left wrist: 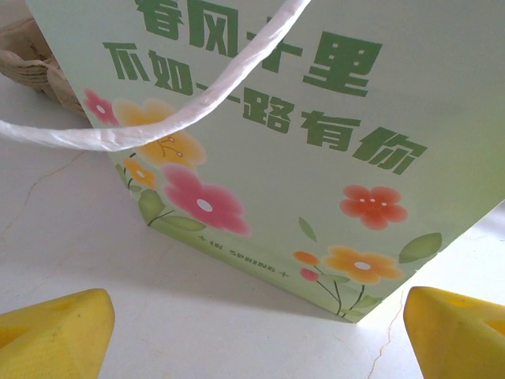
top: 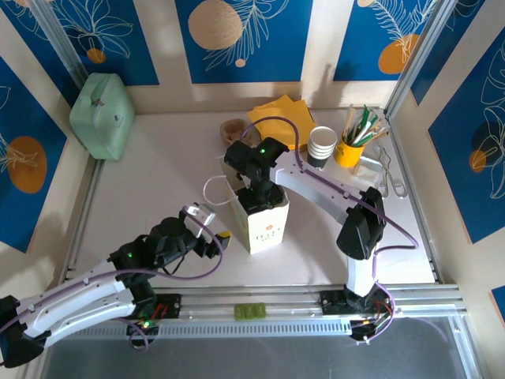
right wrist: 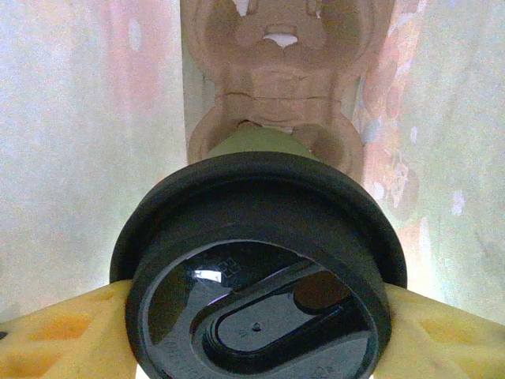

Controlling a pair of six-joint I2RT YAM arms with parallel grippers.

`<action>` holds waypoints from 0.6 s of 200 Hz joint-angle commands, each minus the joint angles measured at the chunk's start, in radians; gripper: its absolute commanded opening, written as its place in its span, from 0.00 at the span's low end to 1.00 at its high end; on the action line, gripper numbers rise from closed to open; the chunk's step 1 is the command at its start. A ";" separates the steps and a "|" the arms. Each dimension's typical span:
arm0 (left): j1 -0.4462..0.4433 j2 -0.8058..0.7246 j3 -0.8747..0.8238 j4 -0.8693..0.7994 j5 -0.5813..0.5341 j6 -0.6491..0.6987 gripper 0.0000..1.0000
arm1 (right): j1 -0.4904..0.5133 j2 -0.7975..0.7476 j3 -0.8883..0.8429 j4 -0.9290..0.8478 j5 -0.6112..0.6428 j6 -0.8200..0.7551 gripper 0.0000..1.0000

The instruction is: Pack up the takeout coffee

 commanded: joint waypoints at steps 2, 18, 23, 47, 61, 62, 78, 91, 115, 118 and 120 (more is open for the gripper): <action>-0.006 -0.010 0.017 -0.004 -0.016 0.007 0.94 | -0.005 -0.042 -0.010 0.011 -0.030 0.013 0.64; -0.006 -0.013 0.017 -0.008 -0.014 0.004 0.94 | -0.005 -0.041 -0.010 0.014 -0.029 0.010 0.64; -0.006 -0.014 0.017 -0.008 -0.016 0.004 0.94 | -0.007 -0.039 -0.008 0.016 -0.030 0.010 0.64; -0.006 -0.019 0.013 -0.009 -0.016 -0.001 0.94 | -0.011 -0.035 0.001 0.016 -0.027 0.005 0.64; -0.007 -0.023 0.011 -0.009 -0.017 -0.001 0.94 | -0.016 -0.035 0.002 0.023 -0.027 0.005 0.64; -0.006 -0.023 0.011 -0.009 -0.017 -0.001 0.94 | -0.016 -0.036 0.002 0.023 -0.027 0.004 0.64; -0.007 -0.024 0.012 -0.010 -0.019 -0.002 0.94 | -0.020 -0.032 0.005 0.030 -0.033 0.006 0.64; -0.007 -0.025 0.013 -0.011 -0.019 0.000 0.94 | -0.023 -0.028 0.010 0.033 -0.032 0.005 0.64; -0.006 -0.022 0.013 -0.010 -0.019 0.001 0.94 | -0.022 -0.021 0.016 0.033 -0.028 0.000 0.64; -0.008 -0.022 0.013 -0.009 -0.020 0.001 0.94 | -0.022 -0.021 0.017 0.033 -0.027 0.000 0.64; -0.007 -0.022 0.013 -0.009 -0.019 0.001 0.94 | -0.022 -0.020 0.017 0.033 -0.027 -0.001 0.64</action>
